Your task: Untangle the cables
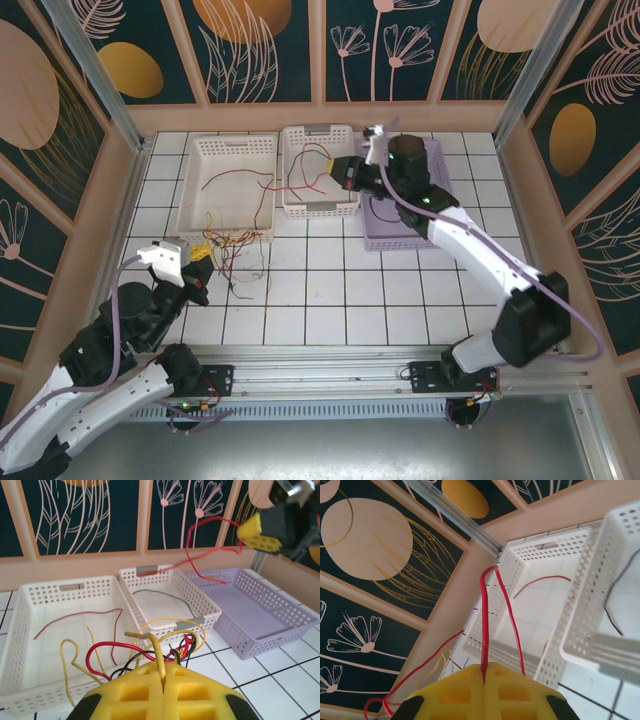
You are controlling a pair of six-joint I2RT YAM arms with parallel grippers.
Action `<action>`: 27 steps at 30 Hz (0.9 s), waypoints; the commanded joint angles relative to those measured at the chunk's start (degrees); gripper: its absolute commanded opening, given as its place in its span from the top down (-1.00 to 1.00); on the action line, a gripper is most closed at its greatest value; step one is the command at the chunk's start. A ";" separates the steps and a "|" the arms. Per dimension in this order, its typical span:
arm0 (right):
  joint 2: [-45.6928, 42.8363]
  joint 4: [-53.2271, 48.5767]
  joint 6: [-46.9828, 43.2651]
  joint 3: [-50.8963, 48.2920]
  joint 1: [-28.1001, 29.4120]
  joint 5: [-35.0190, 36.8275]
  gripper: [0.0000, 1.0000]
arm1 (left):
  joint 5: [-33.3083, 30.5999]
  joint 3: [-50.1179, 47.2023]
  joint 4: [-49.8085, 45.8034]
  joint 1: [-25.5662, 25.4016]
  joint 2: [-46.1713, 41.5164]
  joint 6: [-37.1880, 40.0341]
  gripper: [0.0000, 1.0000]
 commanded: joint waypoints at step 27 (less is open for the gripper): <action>63.49 -22.85 -3.56 66.96 9.75 -4.88 1.00 | 5.81 -5.17 6.82 0.00 0.35 -1.86 1.00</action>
